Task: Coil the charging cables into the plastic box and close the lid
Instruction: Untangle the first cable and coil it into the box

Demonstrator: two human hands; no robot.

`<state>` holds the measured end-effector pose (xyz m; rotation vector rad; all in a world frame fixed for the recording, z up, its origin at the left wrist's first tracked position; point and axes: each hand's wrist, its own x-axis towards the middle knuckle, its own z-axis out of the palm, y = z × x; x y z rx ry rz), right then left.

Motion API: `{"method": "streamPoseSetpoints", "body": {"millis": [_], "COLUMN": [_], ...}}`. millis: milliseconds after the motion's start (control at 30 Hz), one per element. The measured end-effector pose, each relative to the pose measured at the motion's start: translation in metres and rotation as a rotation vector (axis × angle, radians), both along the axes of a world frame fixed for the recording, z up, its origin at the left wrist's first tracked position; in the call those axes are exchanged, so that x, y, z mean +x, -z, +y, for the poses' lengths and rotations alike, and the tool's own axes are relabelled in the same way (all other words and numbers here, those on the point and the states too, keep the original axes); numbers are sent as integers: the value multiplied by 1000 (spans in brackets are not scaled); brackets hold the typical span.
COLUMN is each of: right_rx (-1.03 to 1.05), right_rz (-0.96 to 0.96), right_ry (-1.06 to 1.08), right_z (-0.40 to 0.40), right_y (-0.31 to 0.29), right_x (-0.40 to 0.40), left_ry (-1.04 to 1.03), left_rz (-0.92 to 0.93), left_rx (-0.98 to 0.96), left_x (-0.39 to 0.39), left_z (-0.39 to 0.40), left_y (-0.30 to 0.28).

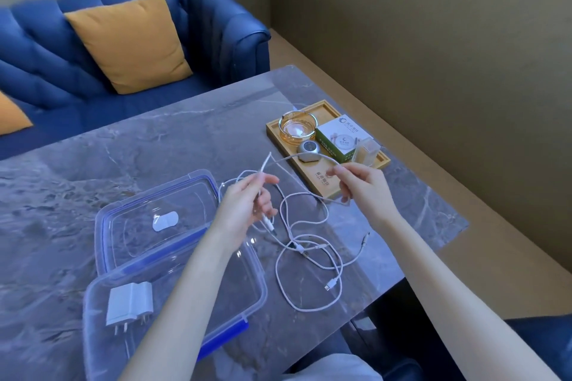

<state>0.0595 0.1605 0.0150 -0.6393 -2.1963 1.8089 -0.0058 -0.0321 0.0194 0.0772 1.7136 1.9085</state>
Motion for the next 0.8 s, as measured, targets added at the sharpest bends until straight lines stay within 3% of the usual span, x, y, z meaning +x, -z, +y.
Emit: {"method": "streamPoseSetpoints", "body": {"millis": [67,167,267,367,467,533,667,733,800], "right_rx": [115,505,917,1100,1138,1081,843,736,754], "right_rz": [-11,-82,-161,-143,-263,-241,231,377,418], "right_ry": [-21,-203,-486,-595,-674,-580,-155,-89,-110], "right_z": [8,14,9,-2,-13,-19,-41,-57,-69], "right_y": [11,39,71,95,107,99,43,15,-2], "right_x": [-3,-4,-3,2,2,-5,-30,-44,-55], "left_ry": [-34,-24,-11,11,48,61,118,175,210], "left_rz": [-132,-224,-179,-83,-29,-29,-65,-85,-126], "left_rx": [140,238,240,230,196,171,180,226,327], "left_x": [-3,-9,-11,-10,-7,-3,8,12,14], "left_z": [-6,-13,-20,-25,-28,-30,-30,-28,-28], "left_y": [-3,-11,-18,-23,-27,-27,-27,-33,-43]}}
